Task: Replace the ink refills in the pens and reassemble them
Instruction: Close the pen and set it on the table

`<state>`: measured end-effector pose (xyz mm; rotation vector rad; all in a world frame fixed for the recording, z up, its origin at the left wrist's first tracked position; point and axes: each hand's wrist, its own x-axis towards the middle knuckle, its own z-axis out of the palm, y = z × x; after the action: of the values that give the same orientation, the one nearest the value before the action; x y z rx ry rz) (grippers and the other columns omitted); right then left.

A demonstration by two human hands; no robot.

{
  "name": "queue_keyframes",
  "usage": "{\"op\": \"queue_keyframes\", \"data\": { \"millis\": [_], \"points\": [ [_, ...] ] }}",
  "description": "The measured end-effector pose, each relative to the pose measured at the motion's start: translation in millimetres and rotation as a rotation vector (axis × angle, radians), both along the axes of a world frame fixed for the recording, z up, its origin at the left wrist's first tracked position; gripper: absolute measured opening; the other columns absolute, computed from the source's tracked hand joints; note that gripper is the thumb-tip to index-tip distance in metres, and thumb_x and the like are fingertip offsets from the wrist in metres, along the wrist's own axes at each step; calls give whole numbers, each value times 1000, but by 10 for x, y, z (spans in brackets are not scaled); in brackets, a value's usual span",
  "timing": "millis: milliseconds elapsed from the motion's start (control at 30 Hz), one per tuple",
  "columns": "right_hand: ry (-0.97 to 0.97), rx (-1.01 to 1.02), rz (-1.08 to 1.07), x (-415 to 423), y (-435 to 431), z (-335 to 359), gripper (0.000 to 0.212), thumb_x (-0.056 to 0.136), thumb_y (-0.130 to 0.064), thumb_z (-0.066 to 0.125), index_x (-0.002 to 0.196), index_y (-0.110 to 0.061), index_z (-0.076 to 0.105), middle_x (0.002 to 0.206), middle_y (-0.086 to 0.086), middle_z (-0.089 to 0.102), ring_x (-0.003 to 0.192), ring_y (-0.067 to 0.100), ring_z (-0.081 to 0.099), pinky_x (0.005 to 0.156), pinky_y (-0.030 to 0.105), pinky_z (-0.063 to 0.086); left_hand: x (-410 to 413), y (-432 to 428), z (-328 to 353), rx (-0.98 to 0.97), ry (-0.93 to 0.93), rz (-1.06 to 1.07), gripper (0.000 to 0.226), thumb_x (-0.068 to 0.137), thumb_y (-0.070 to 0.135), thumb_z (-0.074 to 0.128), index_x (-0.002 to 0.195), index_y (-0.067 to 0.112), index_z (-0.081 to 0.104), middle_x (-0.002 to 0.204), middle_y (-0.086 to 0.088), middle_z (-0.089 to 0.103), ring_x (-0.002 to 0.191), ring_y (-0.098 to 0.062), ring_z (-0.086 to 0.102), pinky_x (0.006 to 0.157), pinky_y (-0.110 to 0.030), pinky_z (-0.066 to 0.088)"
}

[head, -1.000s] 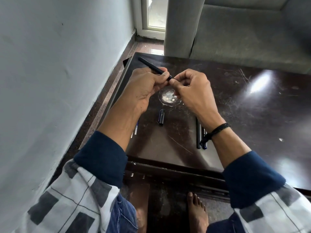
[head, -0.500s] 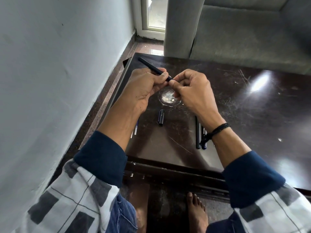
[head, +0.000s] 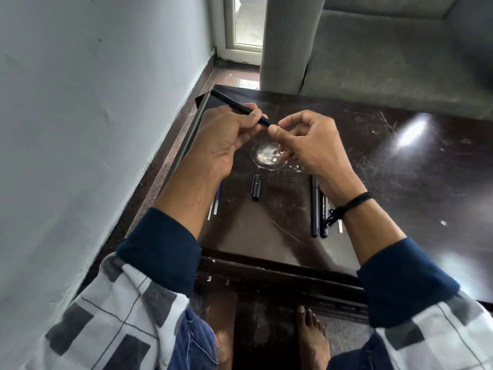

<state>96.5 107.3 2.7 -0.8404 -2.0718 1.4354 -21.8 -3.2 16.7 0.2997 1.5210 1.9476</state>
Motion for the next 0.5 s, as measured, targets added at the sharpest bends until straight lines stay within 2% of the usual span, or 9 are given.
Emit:
{"op": "queue_keyframes", "data": {
  "millis": [100,167,300,400,500],
  "points": [
    [-154,157,-15,39,110,-69,23,80,-36,87,84,-21,70,75,1,75,66,13,70,73,39,59,-49,-25,2,13,-37,93,10,86,-7,69,90,3,70,90,-14,73,82,-23,75,74,-21,60],
    [-275,235,43,74,135,-78,20,79,-35,87,80,-23,72,75,-4,73,72,10,68,78,37,58,-77,-34,-5,26,-61,138,10,86,-6,70,92,2,70,88,-13,74,84,-24,76,76,-22,60],
    [-426,339,247,67,13,-40,13,81,-28,84,89,-30,74,78,-11,68,75,2,62,74,28,45,-92,-24,-8,45,-85,161,11,86,-5,70,96,0,70,87,-12,75,85,-25,76,80,-24,60],
    [-462,441,416,19,-101,-39,27,83,-14,78,95,-38,75,88,-13,63,74,-3,56,73,24,42,-86,-19,3,48,-89,165,13,86,-5,70,99,-2,70,89,-14,74,83,-24,75,81,-25,61],
    [-522,558,545,-2,-170,-76,35,85,-10,74,99,-42,76,103,-13,54,78,1,53,75,25,42,-69,-25,4,44,-89,161,14,87,-4,70,100,-3,70,91,-15,74,81,-23,75,81,-25,61]
  ]
}}
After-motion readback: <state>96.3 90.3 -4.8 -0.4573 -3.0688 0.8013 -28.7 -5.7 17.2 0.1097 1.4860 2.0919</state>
